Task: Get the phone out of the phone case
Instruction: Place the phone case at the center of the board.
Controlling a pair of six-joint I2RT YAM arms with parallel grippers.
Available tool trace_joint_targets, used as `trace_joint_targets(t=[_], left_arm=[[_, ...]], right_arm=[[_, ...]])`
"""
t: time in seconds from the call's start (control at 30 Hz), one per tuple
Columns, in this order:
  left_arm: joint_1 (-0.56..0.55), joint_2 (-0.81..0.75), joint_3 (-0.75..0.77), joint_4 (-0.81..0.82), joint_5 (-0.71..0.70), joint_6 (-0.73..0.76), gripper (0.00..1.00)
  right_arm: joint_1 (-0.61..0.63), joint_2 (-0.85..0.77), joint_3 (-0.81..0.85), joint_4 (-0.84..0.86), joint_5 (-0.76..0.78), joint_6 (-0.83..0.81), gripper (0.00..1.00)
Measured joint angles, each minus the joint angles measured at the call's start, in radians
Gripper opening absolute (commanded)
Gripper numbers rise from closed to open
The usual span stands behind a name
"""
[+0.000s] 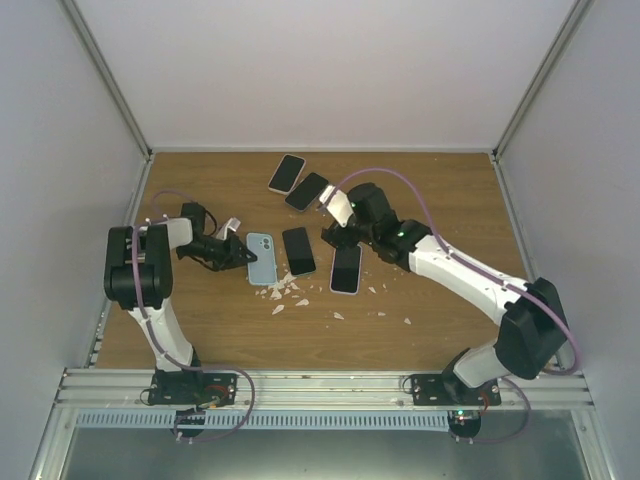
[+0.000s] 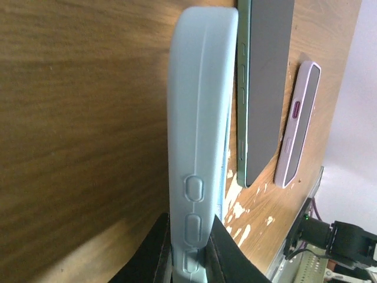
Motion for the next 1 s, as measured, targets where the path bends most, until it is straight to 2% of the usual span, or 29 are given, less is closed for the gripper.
trace_joint_targets(t=[0.33,0.57,0.83,1.0], left_arm=[[-0.042,0.133,0.141,-0.056,0.019,0.042,0.0],[-0.076,0.214,0.257,-0.094,0.016,0.068,0.0],[-0.174,0.226,0.285,-0.079,0.005,0.052,0.0],[-0.229,0.209,0.249,-0.028,0.004,-0.005,0.0]], right_arm=[[-0.193,-0.067,-0.008,-0.013,-0.149,0.058,1.0],[-0.28,-0.154,-0.056,-0.028,-0.25,0.08,1.0],[-0.315,-0.173,-0.059,-0.037,-0.321,0.095,1.0],[-0.315,-0.173,-0.059,-0.036,-0.338,0.096,1.0]])
